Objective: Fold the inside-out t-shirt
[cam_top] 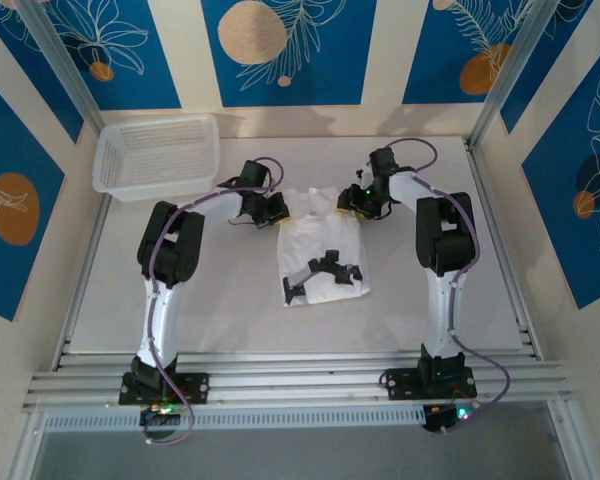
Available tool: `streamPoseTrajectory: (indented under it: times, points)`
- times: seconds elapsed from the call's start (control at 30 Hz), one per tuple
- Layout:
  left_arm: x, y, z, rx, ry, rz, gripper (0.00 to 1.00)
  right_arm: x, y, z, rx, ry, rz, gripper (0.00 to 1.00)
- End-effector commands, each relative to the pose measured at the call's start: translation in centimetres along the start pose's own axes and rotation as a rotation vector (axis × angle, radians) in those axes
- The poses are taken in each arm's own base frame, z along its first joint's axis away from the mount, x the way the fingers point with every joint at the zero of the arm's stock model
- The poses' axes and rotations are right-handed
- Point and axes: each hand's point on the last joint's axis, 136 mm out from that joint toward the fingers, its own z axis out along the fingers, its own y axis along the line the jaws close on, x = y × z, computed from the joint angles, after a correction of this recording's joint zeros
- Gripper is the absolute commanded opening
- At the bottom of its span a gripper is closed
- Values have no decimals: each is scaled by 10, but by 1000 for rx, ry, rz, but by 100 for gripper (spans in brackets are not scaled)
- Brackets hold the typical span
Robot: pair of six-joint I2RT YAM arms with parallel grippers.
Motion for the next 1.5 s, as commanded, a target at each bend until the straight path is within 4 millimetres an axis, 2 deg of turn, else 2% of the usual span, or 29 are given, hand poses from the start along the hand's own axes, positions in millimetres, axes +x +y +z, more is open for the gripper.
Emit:
streamPoseTrajectory:
  times: [0.0, 0.03, 0.07, 0.13, 0.17, 0.23, 0.3, 0.37, 0.4, 0.47, 0.5, 0.57, 0.63, 0.7, 0.8, 0.87, 1.0, 1.1, 1.2, 1.37, 1.47]
  points:
    - [6, -11, 5, 42, 37, 18, 0, 11, 6, 9, -52, 74, 26, 34]
    - [4, -13, 4, 50, 35, 15, 0, 7, 8, 6, -62, 66, 29, 21]
    - [2, -16, 1, 59, 30, 16, 0, 4, 12, 2, -72, 57, 26, 13]
    - [-6, -25, -11, 72, 7, 29, 0, -9, 26, -16, -101, 16, 4, 2]
    - [-13, -36, -26, 89, -16, 43, 0, -17, 40, -32, -129, -12, -16, 0]
    - [-32, -64, -63, 150, -83, 74, 0, -34, 70, -69, -206, -78, -63, 0]
    - [-54, -103, -120, 234, -181, 122, 0, -50, 107, -119, -281, -165, -124, 0]
    - [-66, -138, -179, 303, -280, 177, 0, -58, 141, -170, -346, -249, -188, 0]
    - [-66, -156, -210, 336, -329, 211, 0, -58, 159, -198, -380, -301, -227, 0]
    - [-58, -175, -254, 371, -399, 257, 0, -51, 185, -244, -442, -392, -301, 0]
    - [-50, -179, -269, 377, -423, 270, 0, -43, 194, -261, -472, -435, -334, 0]
    - [-32, -173, -282, 374, -452, 275, 0, -24, 200, -279, -521, -506, -377, 0]
    - [-7, -155, -273, 352, -446, 269, 0, -2, 190, -270, -531, -560, -393, 0]
    - [23, -120, -243, 287, -384, 238, 0, 27, 163, -236, -509, -550, -344, 0]
    - [67, -62, -192, 185, -251, 145, 0, 78, 122, -180, -499, -403, -209, 0]
    - [92, -35, -170, 161, -190, 93, 0, 110, 98, -153, -477, -321, -133, 0]
    - [124, -9, -144, 117, -111, 75, 0, 158, 60, -126, -420, -270, -28, 0]
    - [130, 0, -134, 82, -75, 74, 0, 175, 43, -121, -361, -248, 20, 0]
    - [129, 7, -126, 39, -58, 66, 0, 176, 36, -118, -316, -220, 61, 0]
    - [119, -15, -123, 85, -65, 109, 0, 167, 41, -110, -321, -171, 69, 0]
    - [110, -18, -121, 61, -95, 160, 0, 158, 31, -103, -265, -174, 101, 0]
